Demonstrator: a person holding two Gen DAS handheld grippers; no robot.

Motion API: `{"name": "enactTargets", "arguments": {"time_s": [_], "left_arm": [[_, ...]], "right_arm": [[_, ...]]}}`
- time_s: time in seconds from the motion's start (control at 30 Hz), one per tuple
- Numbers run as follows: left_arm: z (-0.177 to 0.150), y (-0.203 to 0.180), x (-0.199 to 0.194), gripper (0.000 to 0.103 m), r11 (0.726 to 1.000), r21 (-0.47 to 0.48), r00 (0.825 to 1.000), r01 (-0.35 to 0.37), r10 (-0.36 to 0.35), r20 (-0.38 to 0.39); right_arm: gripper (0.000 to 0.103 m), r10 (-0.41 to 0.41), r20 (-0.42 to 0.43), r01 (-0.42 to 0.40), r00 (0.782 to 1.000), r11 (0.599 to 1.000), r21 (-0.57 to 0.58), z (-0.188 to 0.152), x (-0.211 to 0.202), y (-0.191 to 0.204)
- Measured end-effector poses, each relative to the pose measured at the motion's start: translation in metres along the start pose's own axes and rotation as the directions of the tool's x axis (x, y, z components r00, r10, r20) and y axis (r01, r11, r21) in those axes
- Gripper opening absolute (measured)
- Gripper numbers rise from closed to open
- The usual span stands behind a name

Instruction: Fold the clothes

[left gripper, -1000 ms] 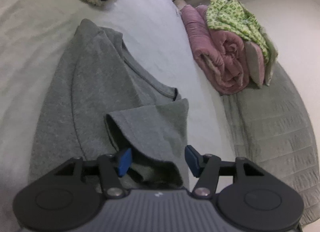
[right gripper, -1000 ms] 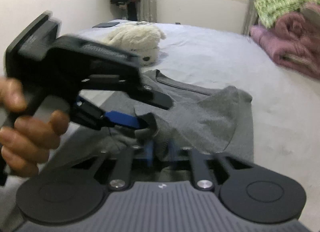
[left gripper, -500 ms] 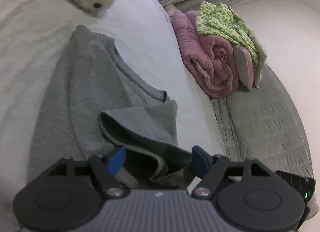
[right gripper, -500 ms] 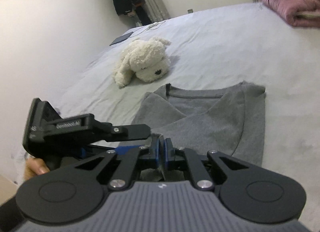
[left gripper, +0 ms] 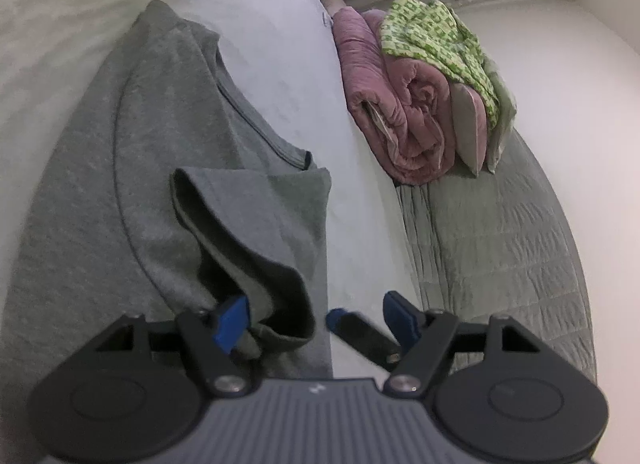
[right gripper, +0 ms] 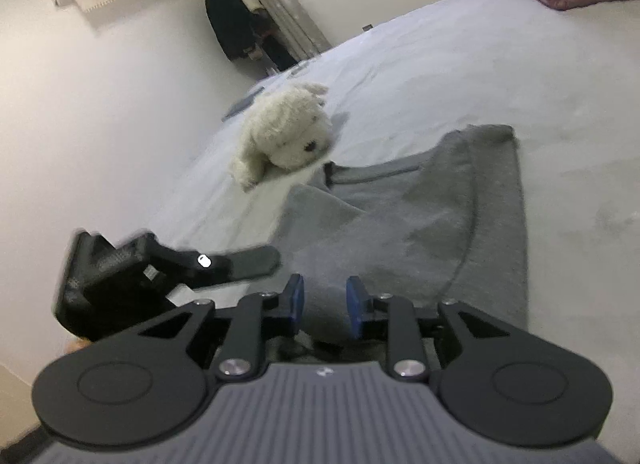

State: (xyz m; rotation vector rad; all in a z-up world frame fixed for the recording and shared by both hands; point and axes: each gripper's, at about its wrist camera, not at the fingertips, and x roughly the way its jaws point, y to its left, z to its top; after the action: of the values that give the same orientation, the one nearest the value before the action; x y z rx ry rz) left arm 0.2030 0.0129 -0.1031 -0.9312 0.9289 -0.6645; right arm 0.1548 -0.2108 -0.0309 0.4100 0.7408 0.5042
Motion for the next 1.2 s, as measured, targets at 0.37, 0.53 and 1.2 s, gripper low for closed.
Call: {"name": "enactTargets", "arguments": {"time_s": [0.37, 0.53, 1.2], "left_arm": [[-0.002, -0.014, -0.011, 0.078, 0.997, -0.068, 0.999, 0.048, -0.049, -0.01], [0.001, -0.016, -0.009, 0.079, 0.996, -0.084, 1.0, 0.009, -0.009, 0.005], [0.044, -0.021, 0.014, 0.003, 0.892, 0.22, 0.919, -0.394, 0.388, 0.073]], "right_arm": [[0.028, -0.053, -0.04, 0.045, 0.998, 0.981, -0.188, 0.0, 0.018, 0.023], [0.028, -0.08, -0.034, 0.073, 0.996, 0.982, -0.173, -0.001, 0.013, 0.016], [0.007, -0.317, 0.145, 0.349, 0.937, 0.857, -0.38, -0.052, 0.048, 0.076]]}}
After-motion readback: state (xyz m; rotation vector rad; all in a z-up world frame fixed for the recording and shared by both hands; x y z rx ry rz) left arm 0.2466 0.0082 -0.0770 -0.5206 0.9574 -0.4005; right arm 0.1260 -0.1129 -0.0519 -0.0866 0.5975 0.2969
